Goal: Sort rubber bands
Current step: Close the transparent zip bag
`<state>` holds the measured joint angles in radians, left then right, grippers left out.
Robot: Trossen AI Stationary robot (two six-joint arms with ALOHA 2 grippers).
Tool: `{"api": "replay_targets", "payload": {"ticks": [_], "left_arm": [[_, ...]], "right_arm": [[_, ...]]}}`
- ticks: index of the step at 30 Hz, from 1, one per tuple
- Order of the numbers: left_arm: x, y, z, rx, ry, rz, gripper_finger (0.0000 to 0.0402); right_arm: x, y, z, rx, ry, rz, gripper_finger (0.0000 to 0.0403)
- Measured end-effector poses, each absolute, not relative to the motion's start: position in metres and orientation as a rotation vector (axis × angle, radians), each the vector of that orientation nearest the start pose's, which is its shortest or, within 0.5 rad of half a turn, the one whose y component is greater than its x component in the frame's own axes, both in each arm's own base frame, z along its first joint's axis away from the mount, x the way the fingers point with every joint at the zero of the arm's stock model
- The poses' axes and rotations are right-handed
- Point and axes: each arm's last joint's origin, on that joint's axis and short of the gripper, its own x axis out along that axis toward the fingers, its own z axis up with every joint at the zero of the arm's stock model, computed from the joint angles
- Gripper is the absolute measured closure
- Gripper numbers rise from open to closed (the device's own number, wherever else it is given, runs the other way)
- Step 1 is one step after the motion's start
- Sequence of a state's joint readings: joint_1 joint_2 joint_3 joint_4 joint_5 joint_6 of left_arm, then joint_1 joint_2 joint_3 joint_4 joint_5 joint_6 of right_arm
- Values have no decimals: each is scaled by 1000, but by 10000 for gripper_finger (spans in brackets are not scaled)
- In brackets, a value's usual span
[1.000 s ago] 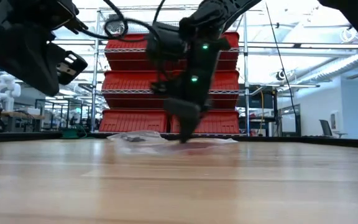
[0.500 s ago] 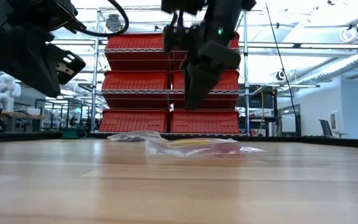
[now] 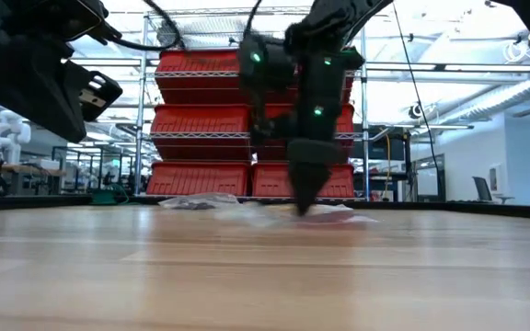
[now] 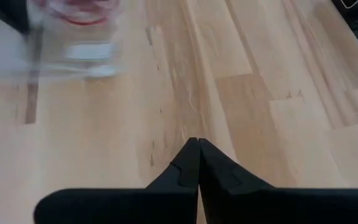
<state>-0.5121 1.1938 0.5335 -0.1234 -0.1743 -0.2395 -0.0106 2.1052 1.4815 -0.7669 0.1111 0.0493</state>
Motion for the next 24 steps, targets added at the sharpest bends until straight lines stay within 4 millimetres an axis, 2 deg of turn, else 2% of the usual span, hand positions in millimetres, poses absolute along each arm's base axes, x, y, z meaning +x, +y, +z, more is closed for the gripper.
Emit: {"api": "replay_targets", "payload": {"ticks": [4,7,11,14,18,24], "left_arm": [[195,-105,178,40,767,-211,398],[195,-105,178,36,766,-207,398],[195,-105,178,36,766,-206,398],[195,-105,178,35,766,-206,398],[195,-105,178,20,768,-200,398],[193,-106,177,16,787,-198,398]], "right_arm": [[379,-13,141,279,1591,-486,403],[372,4,141,377,1654,-542,403],[379,30,146,364,1569,-443,403],[381,42,160,313,1485,-361,403],[385,49,185,169,1341,-229,403],[401,53,190,-48,1181,-10,400]]}}
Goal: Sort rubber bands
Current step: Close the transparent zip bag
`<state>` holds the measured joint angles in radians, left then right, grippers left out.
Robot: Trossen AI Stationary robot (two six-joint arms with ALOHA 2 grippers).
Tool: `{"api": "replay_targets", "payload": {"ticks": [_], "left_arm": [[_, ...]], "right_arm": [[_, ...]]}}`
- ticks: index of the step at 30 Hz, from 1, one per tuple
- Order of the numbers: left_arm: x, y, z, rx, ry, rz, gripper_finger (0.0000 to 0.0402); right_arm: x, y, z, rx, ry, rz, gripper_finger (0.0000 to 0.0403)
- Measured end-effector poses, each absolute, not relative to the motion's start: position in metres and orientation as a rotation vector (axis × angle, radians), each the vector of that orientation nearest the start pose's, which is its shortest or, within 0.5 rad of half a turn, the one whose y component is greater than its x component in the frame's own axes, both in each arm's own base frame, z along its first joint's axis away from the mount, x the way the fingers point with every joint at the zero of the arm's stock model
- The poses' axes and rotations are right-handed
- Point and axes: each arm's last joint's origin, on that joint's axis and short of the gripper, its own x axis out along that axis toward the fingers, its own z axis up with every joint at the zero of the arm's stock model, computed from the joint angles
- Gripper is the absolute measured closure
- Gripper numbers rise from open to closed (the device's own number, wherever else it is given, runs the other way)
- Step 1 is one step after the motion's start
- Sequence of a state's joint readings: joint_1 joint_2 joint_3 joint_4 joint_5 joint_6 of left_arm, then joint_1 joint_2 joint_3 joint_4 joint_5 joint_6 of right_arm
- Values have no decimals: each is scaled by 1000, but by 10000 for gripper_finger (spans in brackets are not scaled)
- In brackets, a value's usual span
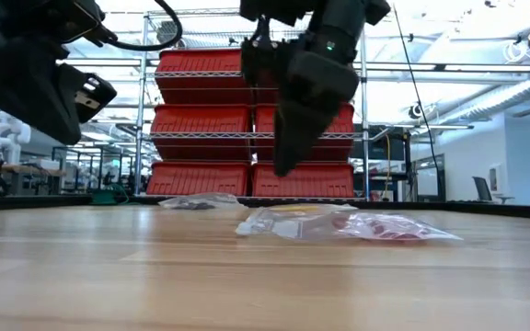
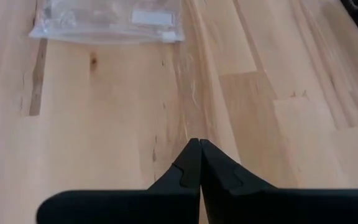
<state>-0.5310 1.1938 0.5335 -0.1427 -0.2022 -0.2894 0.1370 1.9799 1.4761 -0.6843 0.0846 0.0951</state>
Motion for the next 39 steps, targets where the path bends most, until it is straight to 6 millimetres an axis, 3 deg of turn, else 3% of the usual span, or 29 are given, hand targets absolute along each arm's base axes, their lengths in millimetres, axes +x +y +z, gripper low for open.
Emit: {"api": "replay_targets", "payload": {"ticks": [7,11,16,19,22,27,32,35,39], "left_arm": [[188,-110,175,25,801,-174,398],[188,-110,175,26,795,-158,398],[188,-110,176,22,790,-152,398],[188,-110,176,16,790,-149,398],[188,-110,176,11,792,-147,398],[188,-110,176,11,793,-146,398],[186,-112,175,7,801,-152,398],[184,-114,174,13,811,-154,398],[181,-116,173,16,821,-134,398]], "right_arm": [[395,34,172,-185,1269,86,402],[392,24,164,-133,1290,68,403],[382,0,154,123,1417,-262,403],[365,-15,154,236,1529,-539,403],[352,-21,155,314,1621,-683,403],[350,-6,164,198,1625,-590,403],[347,26,181,-40,1615,-292,403],[339,48,186,-66,1669,-128,403],[328,76,178,-25,1703,44,403]]}}
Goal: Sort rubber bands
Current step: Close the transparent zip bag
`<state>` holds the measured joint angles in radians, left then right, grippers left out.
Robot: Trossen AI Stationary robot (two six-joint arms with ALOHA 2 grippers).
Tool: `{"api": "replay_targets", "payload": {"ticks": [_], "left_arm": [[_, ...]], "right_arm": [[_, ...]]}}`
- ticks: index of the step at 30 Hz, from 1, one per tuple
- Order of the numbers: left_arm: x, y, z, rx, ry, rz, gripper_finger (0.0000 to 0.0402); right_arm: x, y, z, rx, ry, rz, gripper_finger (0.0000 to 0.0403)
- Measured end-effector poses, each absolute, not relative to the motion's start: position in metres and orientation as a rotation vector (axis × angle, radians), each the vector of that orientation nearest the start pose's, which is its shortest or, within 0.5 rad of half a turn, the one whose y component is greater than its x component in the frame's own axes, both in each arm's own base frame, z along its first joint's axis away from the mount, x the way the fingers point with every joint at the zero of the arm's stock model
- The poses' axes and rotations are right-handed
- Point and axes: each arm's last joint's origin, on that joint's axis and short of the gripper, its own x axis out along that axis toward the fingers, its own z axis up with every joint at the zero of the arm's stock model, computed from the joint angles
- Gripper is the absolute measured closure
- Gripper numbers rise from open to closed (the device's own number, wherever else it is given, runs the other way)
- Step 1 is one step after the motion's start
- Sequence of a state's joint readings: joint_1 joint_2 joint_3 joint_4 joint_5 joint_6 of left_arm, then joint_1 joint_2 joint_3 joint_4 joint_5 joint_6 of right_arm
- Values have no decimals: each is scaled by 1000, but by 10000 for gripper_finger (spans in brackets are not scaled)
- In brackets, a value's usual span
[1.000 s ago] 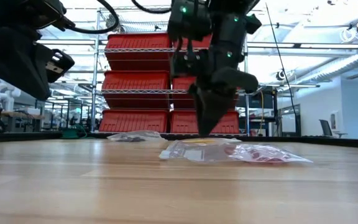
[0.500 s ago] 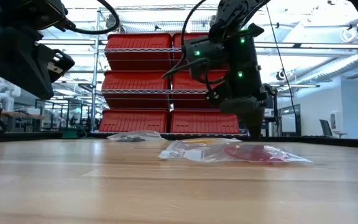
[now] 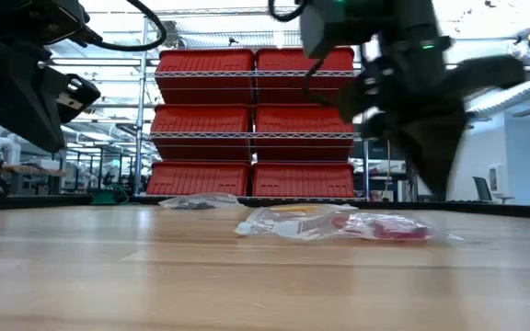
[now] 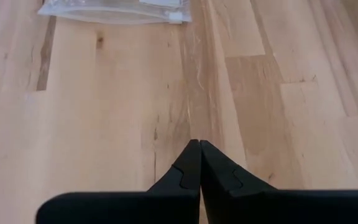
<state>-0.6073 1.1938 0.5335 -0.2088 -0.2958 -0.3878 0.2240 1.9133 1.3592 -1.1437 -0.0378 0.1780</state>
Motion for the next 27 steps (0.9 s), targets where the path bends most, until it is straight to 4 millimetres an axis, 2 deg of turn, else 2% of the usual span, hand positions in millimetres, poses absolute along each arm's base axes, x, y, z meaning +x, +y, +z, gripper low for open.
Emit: {"api": "replay_targets", "payload": {"ticks": [4,9,14,17,20,23,25,27], "left_arm": [[179,-118,173,7,818,-129,398],[177,-124,174,-2,801,-136,398],[175,-126,175,4,782,-123,398],[176,-126,175,5,769,-109,398],[176,-126,176,3,762,-107,398],[177,-126,176,4,756,-100,398],[177,-126,176,9,751,-83,398],[176,-124,175,5,749,-52,398]], "right_arm": [[315,105,158,22,1691,134,403],[311,131,139,66,1544,149,403],[313,135,136,106,1477,57,403],[320,128,137,158,1453,32,403],[331,123,140,193,1384,31,403],[371,121,157,252,1033,32,403],[380,112,167,276,939,2,403],[396,107,172,320,821,26,403]]}}
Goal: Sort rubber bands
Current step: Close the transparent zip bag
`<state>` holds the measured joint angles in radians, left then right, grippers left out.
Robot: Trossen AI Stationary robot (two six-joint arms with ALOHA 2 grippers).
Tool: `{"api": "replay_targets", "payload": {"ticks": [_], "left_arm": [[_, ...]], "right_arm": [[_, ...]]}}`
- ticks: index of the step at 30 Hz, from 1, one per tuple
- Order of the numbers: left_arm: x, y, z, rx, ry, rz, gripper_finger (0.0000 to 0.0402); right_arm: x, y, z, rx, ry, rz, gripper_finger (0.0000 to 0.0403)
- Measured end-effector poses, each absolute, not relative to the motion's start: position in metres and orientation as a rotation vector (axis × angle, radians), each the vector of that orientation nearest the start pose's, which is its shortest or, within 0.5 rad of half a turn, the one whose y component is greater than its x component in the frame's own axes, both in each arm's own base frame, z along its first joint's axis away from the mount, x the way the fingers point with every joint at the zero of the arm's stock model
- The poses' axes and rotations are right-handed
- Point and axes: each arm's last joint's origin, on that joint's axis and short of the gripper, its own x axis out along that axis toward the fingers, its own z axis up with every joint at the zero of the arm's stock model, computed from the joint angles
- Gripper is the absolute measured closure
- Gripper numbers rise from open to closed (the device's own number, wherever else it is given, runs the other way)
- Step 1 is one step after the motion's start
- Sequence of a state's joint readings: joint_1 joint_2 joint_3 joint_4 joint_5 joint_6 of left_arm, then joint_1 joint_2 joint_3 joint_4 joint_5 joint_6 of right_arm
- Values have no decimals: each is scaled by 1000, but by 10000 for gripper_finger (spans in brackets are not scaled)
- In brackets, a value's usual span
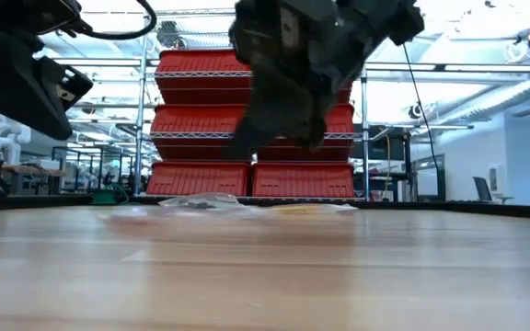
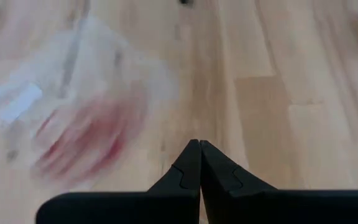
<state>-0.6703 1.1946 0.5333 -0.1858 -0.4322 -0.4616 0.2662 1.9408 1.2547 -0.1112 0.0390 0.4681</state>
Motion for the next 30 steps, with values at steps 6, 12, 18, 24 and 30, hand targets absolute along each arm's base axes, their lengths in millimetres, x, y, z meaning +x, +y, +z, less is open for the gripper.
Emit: {"api": "replay_targets", "payload": {"ticks": [6,12,18,24,30], "left_arm": [[174,-125,175,-21,742,-8,398],[172,-125,174,-81,727,68,398],[164,-120,154,-184,914,203,398],[171,-120,119,-213,980,269,398],[206,-131,109,-213,826,103,398]], "right_arm": [[411,88,198,205,778,45,403],[415,61,195,220,801,-16,403],[408,61,190,145,885,8,403],[397,66,182,71,1001,-49,403],[393,75,182,69,1026,-15,403]]}}
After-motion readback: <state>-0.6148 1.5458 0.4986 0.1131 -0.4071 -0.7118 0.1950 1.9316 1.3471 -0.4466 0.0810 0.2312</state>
